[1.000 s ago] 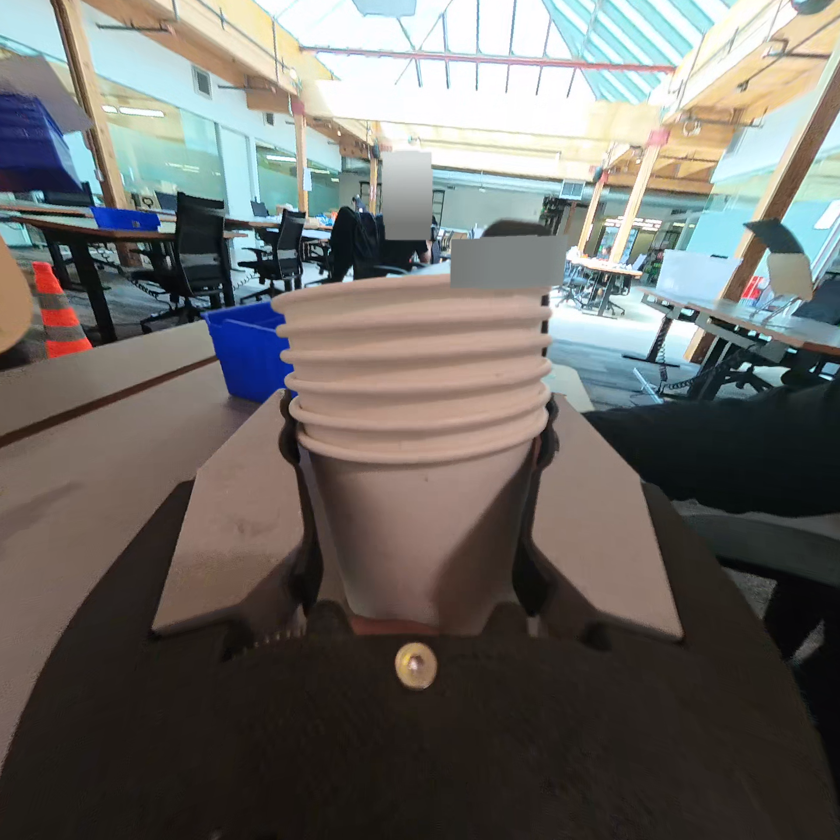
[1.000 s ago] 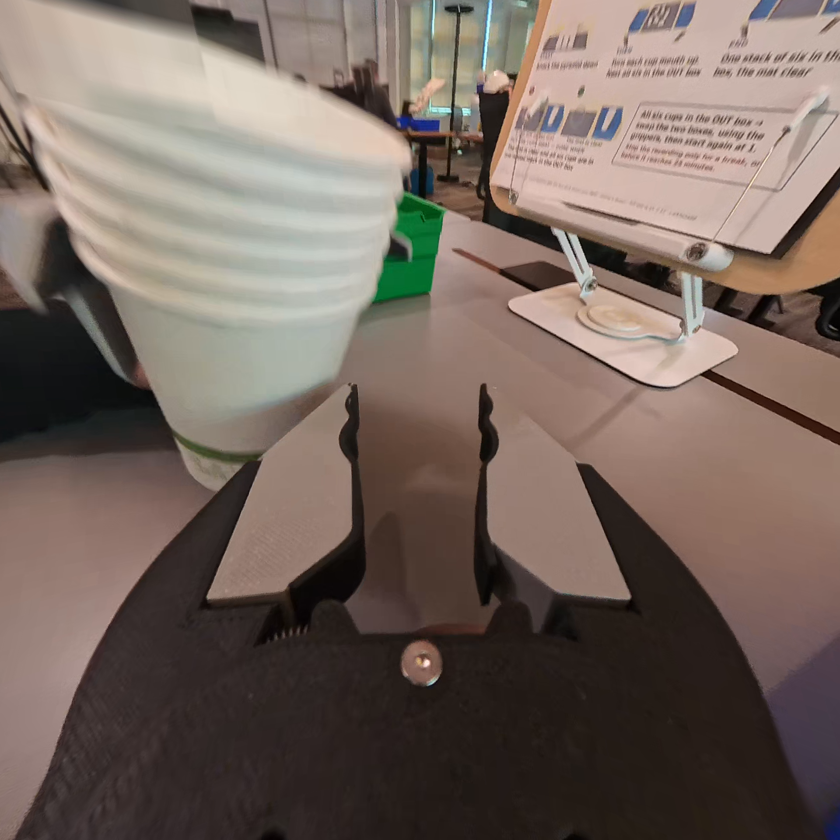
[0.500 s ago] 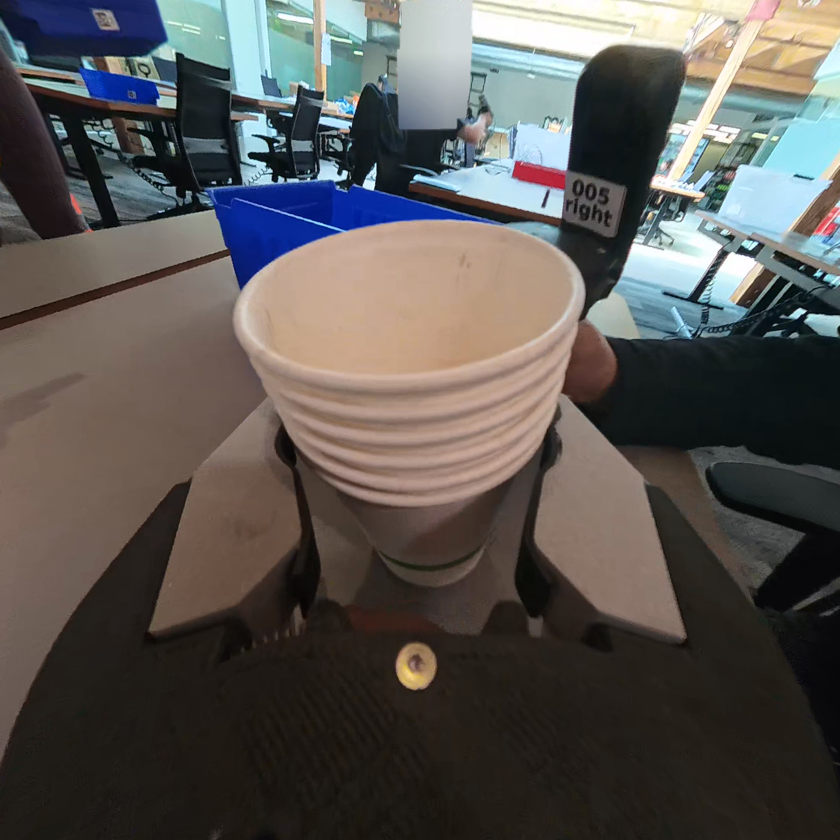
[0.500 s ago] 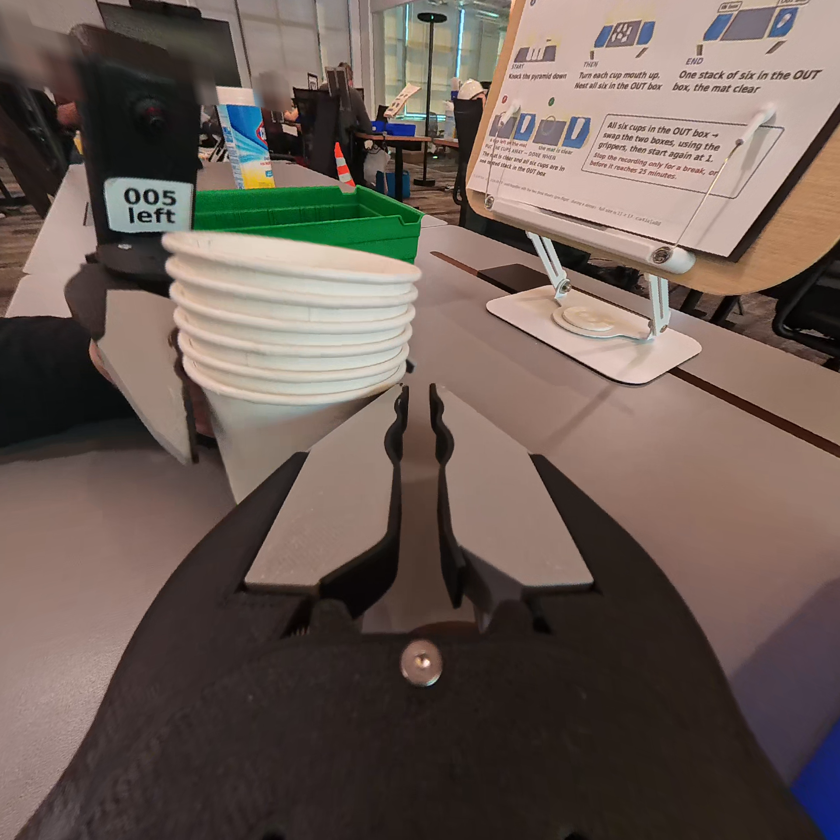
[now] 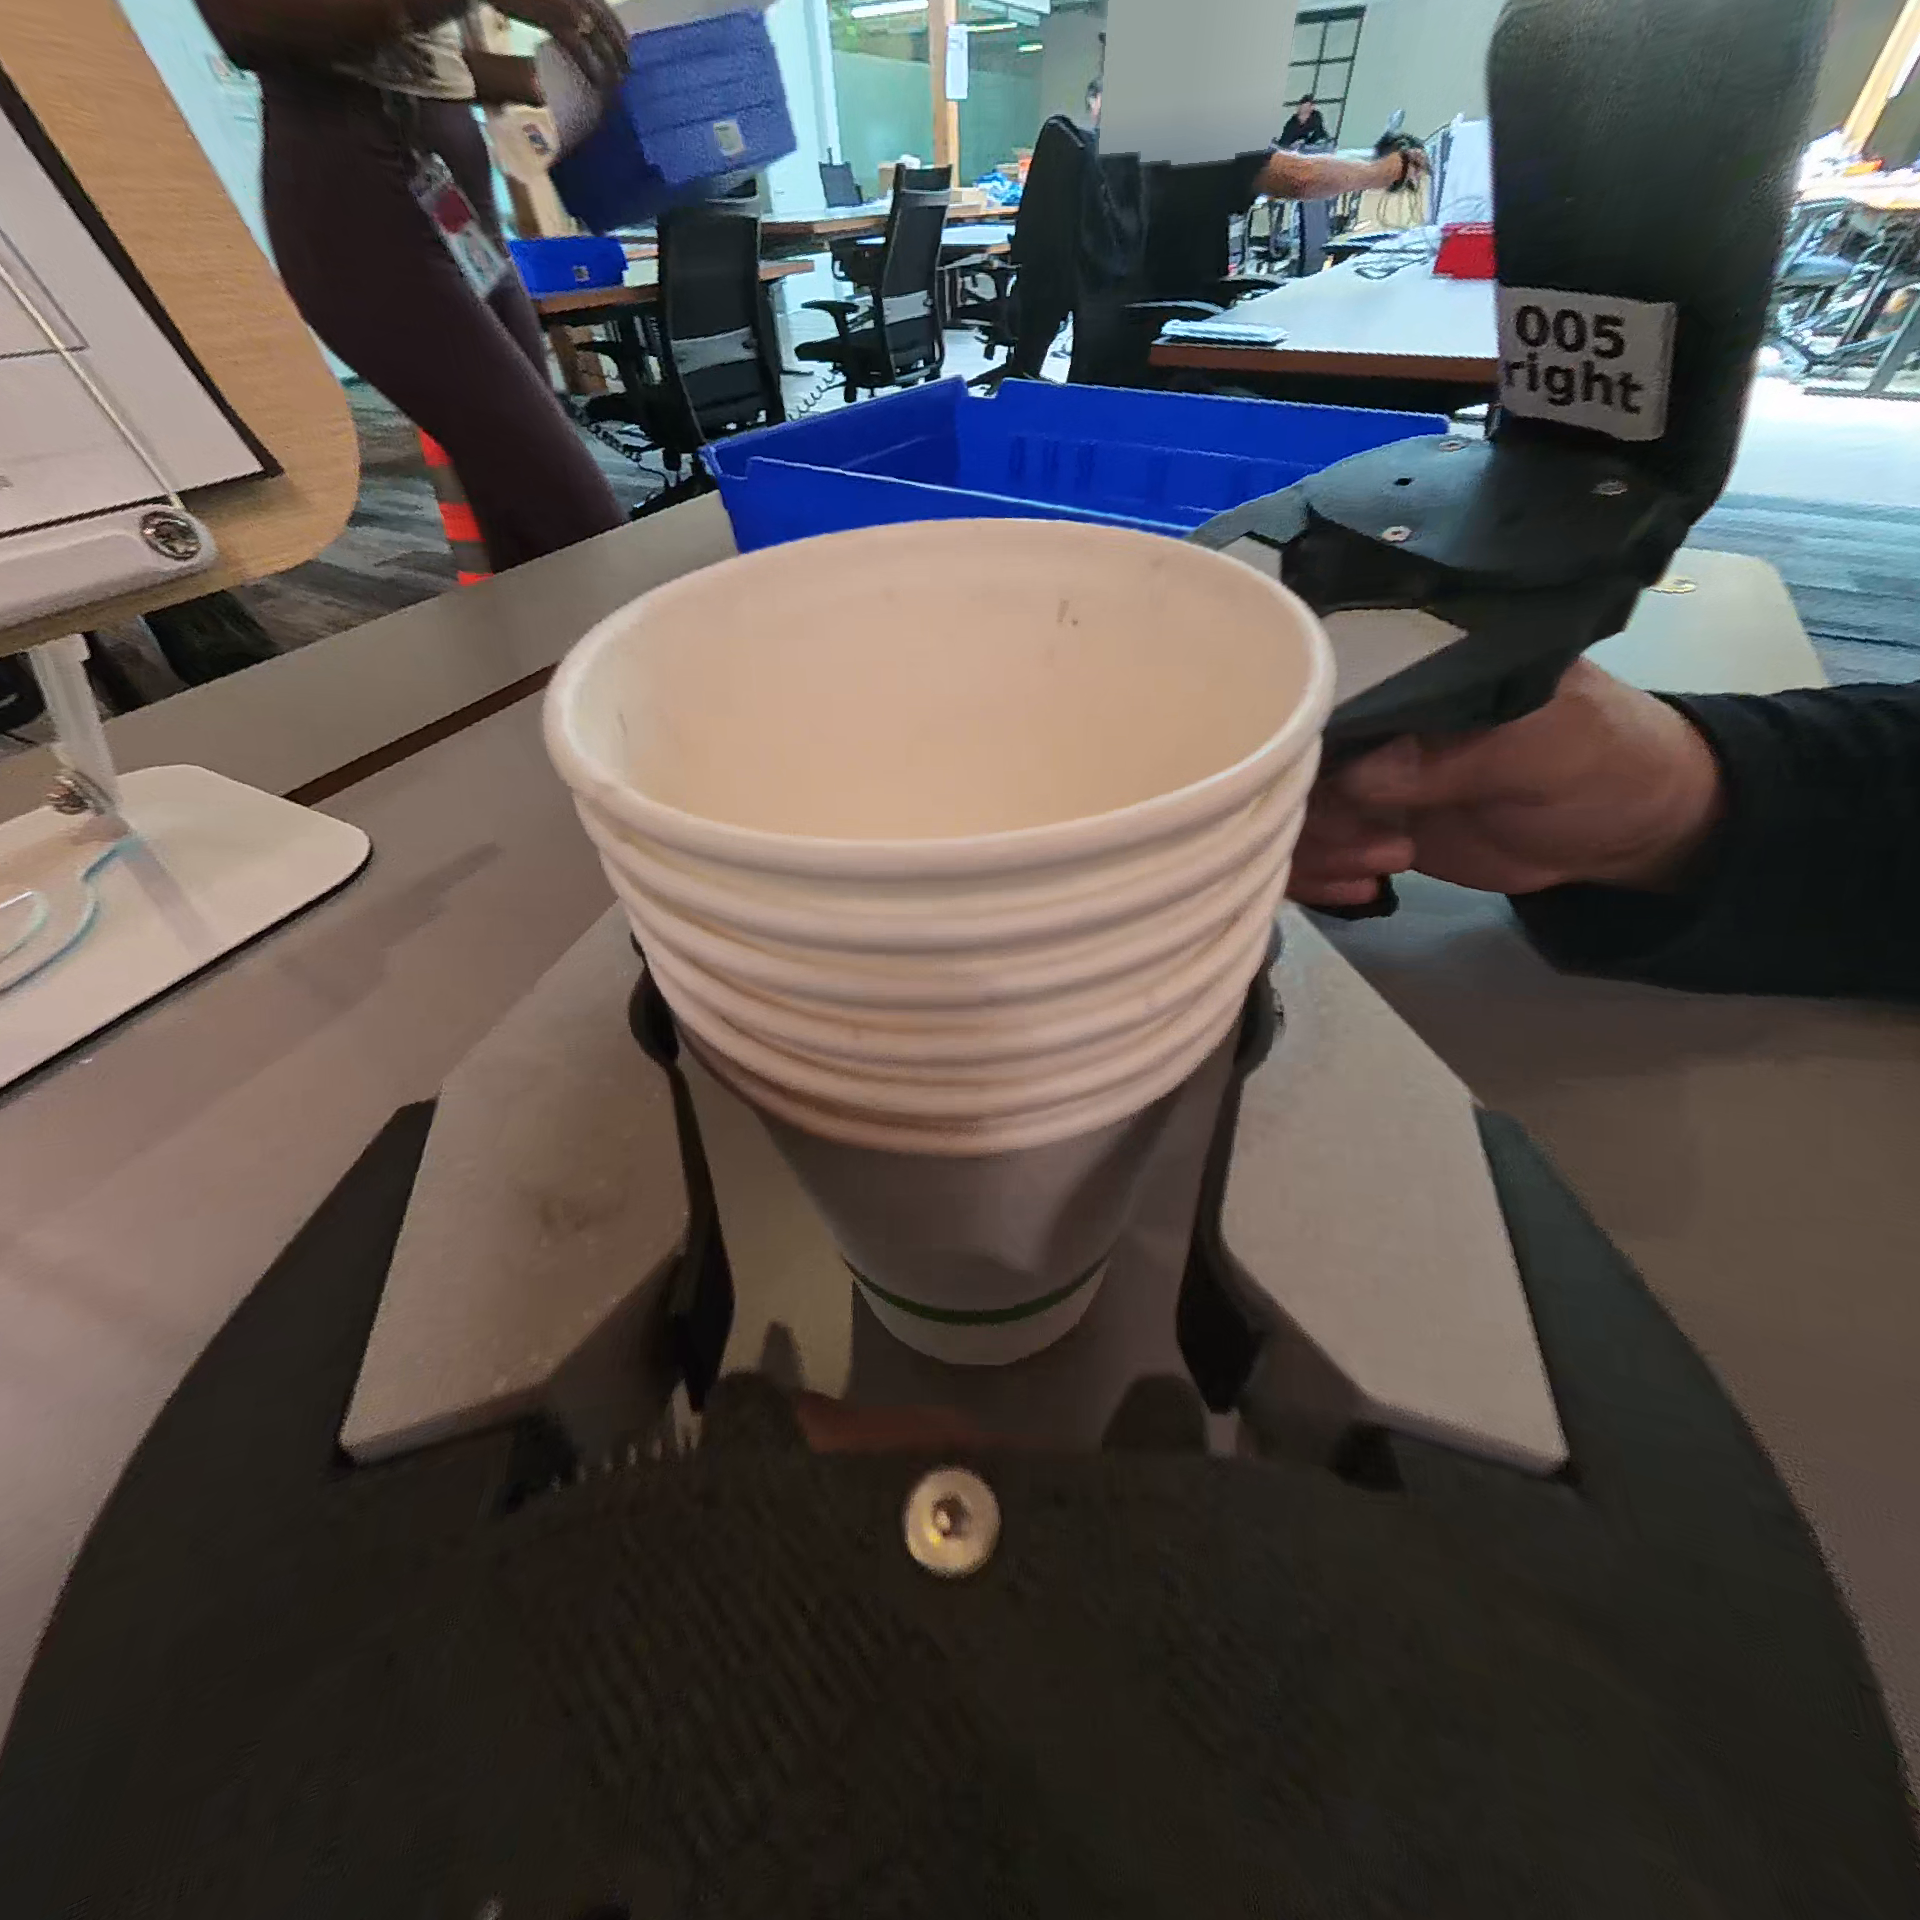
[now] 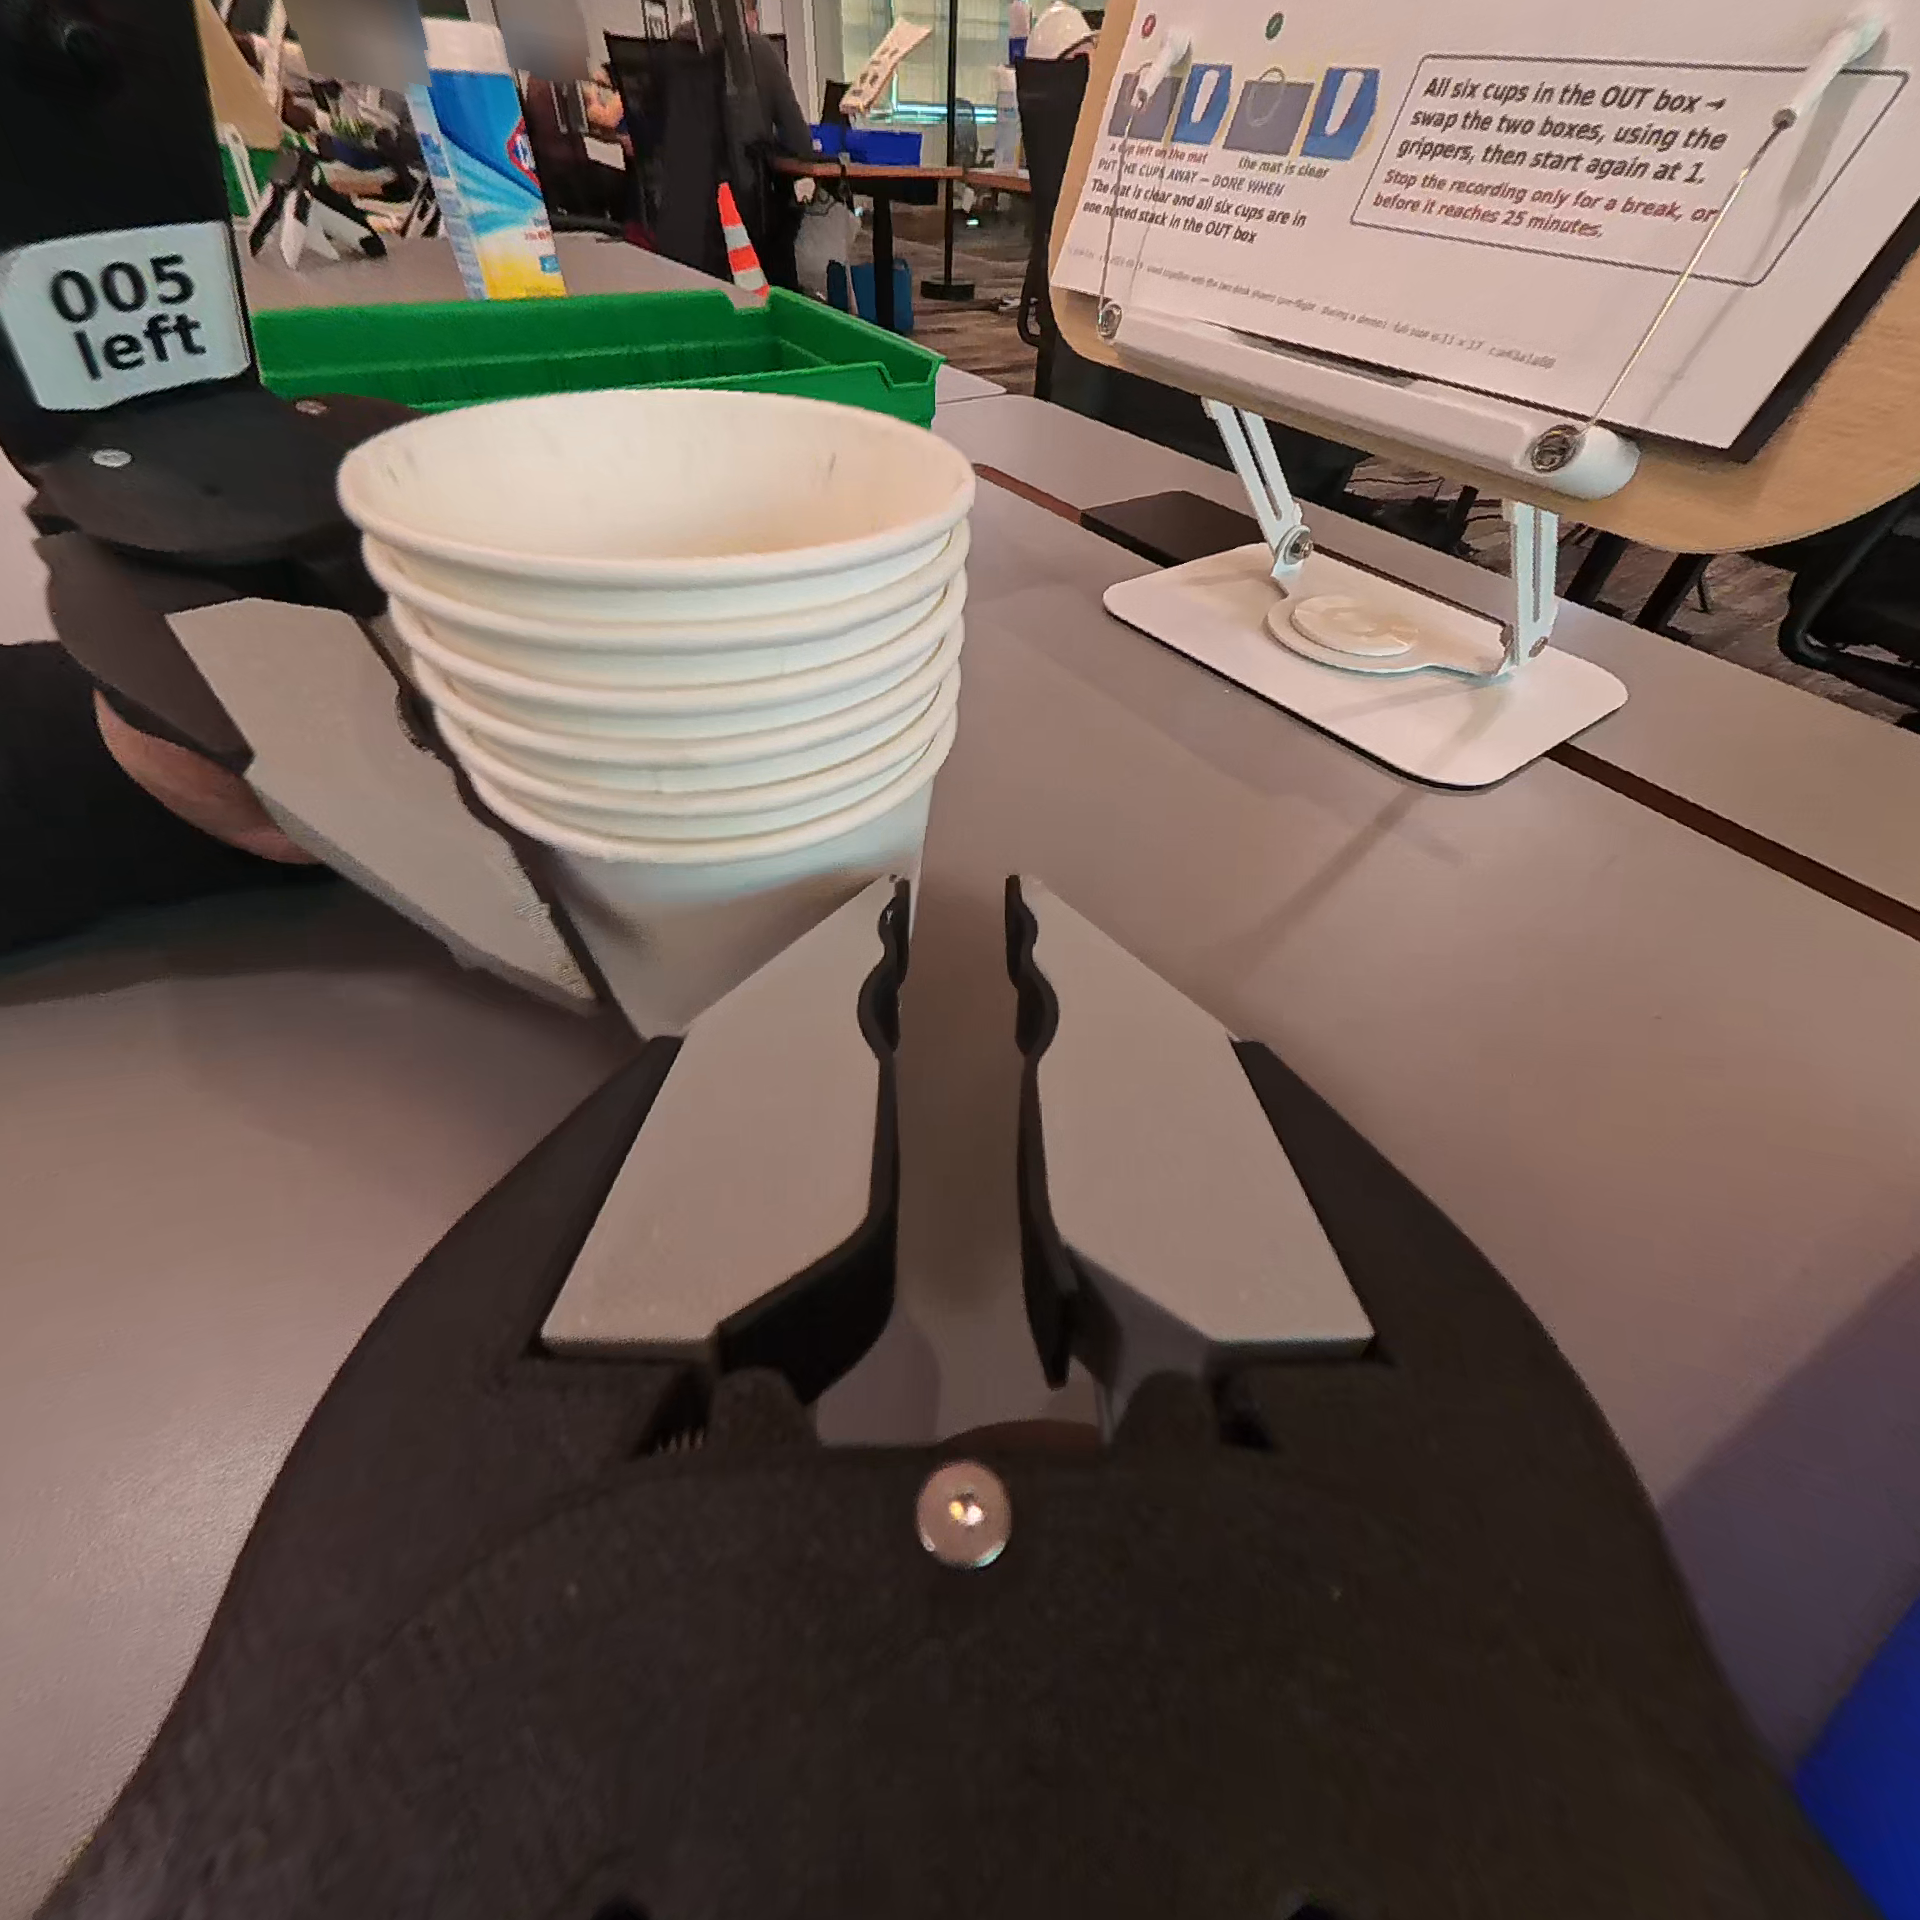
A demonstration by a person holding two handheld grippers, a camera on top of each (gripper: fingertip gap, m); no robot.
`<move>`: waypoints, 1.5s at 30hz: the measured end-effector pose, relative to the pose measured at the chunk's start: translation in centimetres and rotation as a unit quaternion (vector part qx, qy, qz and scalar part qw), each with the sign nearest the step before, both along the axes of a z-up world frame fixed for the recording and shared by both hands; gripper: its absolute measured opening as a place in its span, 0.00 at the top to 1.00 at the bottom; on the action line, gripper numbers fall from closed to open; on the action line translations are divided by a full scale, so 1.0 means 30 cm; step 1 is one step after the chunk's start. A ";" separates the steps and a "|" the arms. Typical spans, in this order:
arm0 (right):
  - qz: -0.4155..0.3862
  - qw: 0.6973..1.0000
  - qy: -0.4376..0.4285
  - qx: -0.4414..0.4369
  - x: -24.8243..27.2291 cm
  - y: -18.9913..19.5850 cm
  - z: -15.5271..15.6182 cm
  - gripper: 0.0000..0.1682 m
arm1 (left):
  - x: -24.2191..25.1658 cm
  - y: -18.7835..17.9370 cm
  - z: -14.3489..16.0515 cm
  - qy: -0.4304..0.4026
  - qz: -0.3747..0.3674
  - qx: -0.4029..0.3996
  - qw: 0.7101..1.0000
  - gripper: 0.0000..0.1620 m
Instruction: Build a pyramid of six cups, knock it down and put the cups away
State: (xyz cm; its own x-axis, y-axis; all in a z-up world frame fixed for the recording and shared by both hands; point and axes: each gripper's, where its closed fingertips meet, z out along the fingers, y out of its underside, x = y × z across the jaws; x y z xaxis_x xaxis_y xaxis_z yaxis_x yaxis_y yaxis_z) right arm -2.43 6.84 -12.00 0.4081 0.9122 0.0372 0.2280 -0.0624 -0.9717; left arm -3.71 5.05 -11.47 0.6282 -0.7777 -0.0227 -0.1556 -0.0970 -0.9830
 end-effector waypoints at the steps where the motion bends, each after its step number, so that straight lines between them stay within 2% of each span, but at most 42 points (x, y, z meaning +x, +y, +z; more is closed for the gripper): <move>1: 0.002 1.000 -0.002 -0.001 -0.001 -0.001 -0.002 0.90 | -0.008 0.006 -0.001 0.001 0.006 0.001 1.000 0.32; 6: 0.007 1.000 -0.003 -0.013 -0.005 -0.005 -0.012 0.88 | -0.020 0.017 0.003 -0.012 0.015 -0.007 1.000 0.32; 22: 0.015 1.000 -0.013 -0.015 -0.016 -0.015 -0.033 0.94 | -0.012 0.017 -0.013 -0.019 0.013 -0.022 0.999 0.31; 27: 0.031 0.999 -0.023 -0.026 -0.028 -0.032 -0.051 0.90 | -0.007 0.024 -0.051 0.002 0.016 -0.039 0.999 0.31; 33: 0.036 0.999 -0.033 -0.014 -0.039 -0.046 -0.060 0.94 | -0.012 0.027 -0.050 0.009 0.018 -0.030 0.999 0.33; 45: 0.038 0.999 -0.035 -0.011 -0.040 -0.051 -0.062 0.94 | -0.013 0.026 -0.044 0.021 0.015 -0.009 1.000 0.34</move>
State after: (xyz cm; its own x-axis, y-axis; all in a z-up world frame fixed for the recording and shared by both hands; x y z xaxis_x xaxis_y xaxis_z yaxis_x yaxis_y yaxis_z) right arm -3.64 5.31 -13.86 0.3341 0.9415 0.0433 0.3010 -0.0630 -0.9515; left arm -4.09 5.83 -12.78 0.6502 -0.7589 -0.0362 -0.1941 -0.1198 -0.9736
